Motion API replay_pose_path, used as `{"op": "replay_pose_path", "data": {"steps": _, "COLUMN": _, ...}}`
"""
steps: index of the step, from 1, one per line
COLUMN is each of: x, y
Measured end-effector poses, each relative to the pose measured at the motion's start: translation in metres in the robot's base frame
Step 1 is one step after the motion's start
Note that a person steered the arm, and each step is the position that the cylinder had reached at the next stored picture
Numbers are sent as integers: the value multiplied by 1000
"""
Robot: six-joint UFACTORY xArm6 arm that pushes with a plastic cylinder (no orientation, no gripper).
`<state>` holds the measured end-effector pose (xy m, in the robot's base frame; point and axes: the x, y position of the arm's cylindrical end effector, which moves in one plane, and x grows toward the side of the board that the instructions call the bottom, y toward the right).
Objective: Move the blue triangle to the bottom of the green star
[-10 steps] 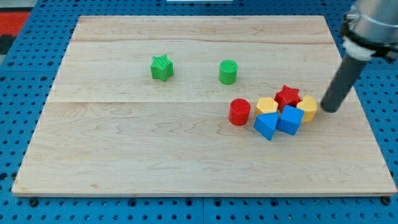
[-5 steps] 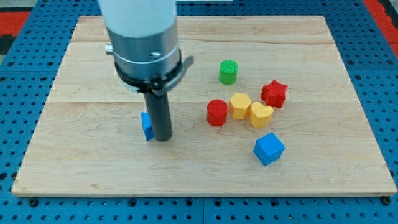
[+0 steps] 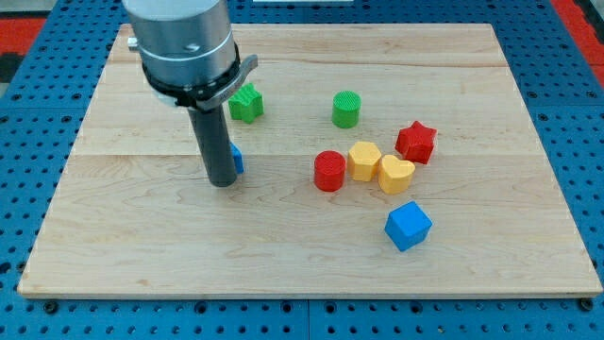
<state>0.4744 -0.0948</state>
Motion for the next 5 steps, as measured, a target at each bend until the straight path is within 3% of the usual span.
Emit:
{"op": "replay_pose_path", "data": {"steps": 3, "x": -5, "y": 25}}
{"op": "replay_pose_path", "data": {"steps": 5, "x": 7, "y": 81}}
